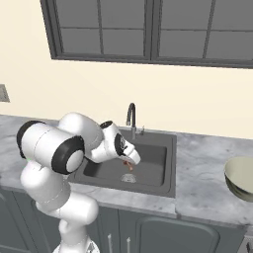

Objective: Remove the cucumber and mushroom from the sink. Then move the bowl and cup from the counter to the sink for washing.

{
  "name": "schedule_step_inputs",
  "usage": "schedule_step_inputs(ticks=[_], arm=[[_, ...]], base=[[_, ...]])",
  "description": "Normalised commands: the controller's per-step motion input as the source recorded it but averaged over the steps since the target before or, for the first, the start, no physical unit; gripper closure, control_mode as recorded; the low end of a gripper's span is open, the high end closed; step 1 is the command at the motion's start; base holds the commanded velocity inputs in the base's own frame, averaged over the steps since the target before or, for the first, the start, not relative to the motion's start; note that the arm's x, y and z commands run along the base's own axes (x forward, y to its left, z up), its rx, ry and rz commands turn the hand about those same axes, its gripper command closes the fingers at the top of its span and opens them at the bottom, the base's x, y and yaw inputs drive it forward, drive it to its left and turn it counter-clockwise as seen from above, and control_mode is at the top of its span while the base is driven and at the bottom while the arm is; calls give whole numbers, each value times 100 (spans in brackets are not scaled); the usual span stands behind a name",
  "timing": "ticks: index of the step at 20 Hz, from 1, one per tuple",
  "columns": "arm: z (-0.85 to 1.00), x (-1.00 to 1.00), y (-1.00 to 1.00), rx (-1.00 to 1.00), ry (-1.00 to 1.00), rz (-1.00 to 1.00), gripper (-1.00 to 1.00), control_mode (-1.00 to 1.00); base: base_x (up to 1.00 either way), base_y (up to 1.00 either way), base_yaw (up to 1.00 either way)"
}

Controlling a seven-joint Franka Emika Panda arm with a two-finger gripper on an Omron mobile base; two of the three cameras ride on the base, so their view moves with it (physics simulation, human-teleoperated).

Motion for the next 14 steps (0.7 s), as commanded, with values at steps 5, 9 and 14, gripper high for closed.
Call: schedule_step_inputs(ticks=[5, 9, 14], arm=[[29, -7, 25, 11, 0, 10, 100, -100], [30, -6, 26, 11, 0, 8, 100, -100], [26, -8, 33, 11, 0, 11, 100, -100]], base=[[0, 0, 0], [0, 0, 0], [0, 0, 0]])
